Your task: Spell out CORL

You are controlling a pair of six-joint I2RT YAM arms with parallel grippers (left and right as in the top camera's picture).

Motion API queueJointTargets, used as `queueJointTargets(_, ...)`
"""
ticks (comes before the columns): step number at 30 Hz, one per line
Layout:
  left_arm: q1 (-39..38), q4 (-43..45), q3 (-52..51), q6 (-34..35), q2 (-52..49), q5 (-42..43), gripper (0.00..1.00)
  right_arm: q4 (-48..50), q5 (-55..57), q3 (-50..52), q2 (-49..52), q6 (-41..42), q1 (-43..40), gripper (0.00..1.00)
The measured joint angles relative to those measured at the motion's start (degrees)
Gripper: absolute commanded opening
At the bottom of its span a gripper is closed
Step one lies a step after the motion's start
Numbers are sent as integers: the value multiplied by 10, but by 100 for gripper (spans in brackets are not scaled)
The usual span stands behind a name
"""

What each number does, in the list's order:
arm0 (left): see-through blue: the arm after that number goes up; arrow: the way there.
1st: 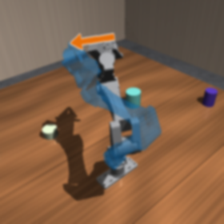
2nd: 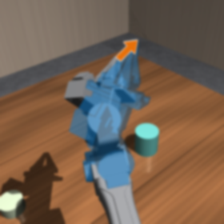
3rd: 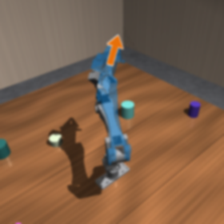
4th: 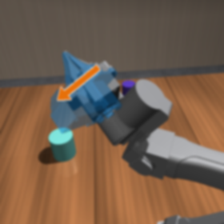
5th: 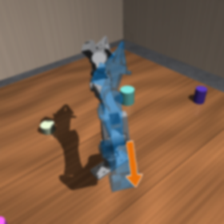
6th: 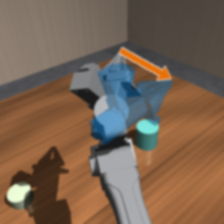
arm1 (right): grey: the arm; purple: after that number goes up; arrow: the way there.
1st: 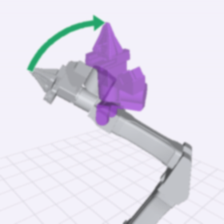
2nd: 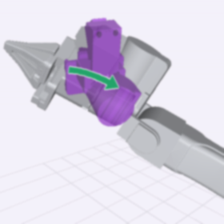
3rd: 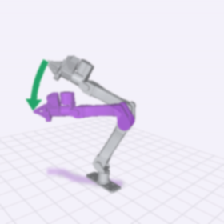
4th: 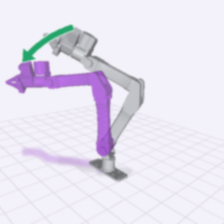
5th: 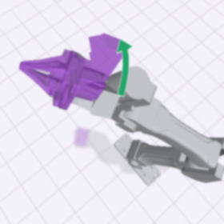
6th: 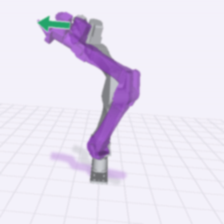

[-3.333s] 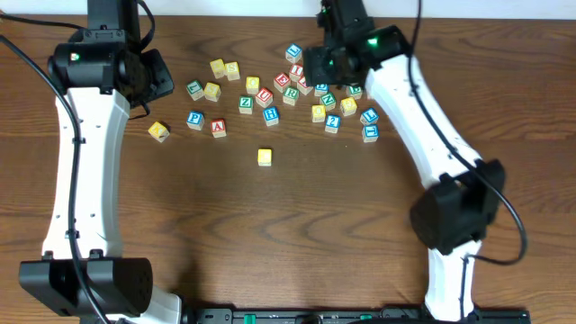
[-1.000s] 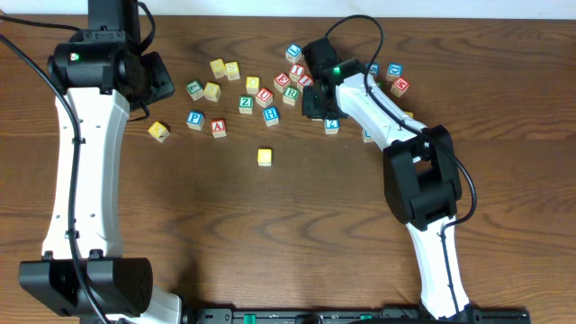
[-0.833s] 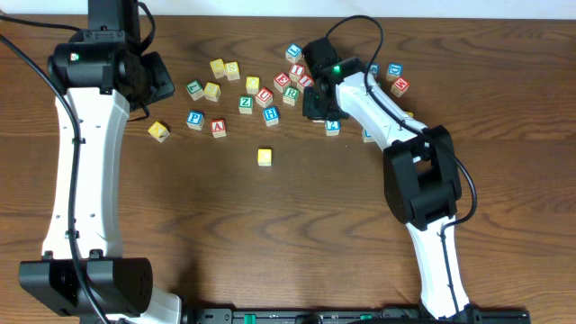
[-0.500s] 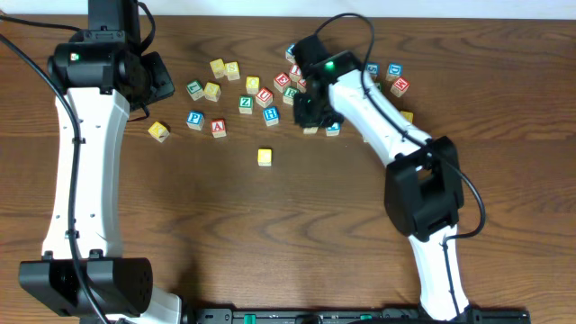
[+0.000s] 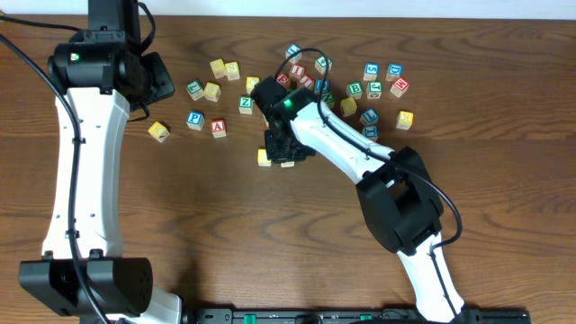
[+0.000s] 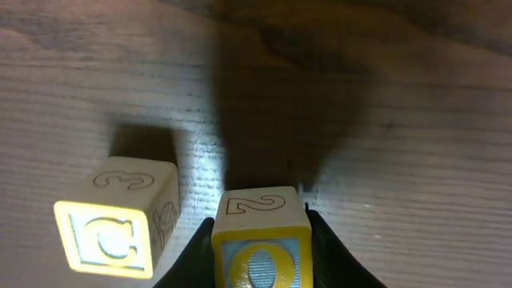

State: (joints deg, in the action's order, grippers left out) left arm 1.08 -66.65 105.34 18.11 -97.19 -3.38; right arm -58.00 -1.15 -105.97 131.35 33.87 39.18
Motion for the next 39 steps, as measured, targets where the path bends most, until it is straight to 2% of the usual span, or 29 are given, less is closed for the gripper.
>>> queueJointTargets(6, 0, 0, 0, 0, 0, 0, 44, 18, 10, 3, 0, 15, 8, 16)
queueJointTargets(14, 0, 0, 0, 0, 0, 0, 44, 19, 12, 4, 0, 22, 9, 33)
queueJointTargets(17, 0, 0, 0, 0, 0, 0, 44, 19, 12, 4, 0, 25, 9, 36)
queueJointTargets(24, 0, 0, 0, 0, 0, 0, 44, 19, 12, 4, 0, 26, 9, 36)
queueJointTargets(30, 0, 0, 0, 0, 0, 0, 44, 0, 12, -1, 0, 17, 7, 43)
queueJointTargets(39, 0, 0, 0, 0, 0, 0, 44, -56, 12, -99, -26, -22, -27, 45)
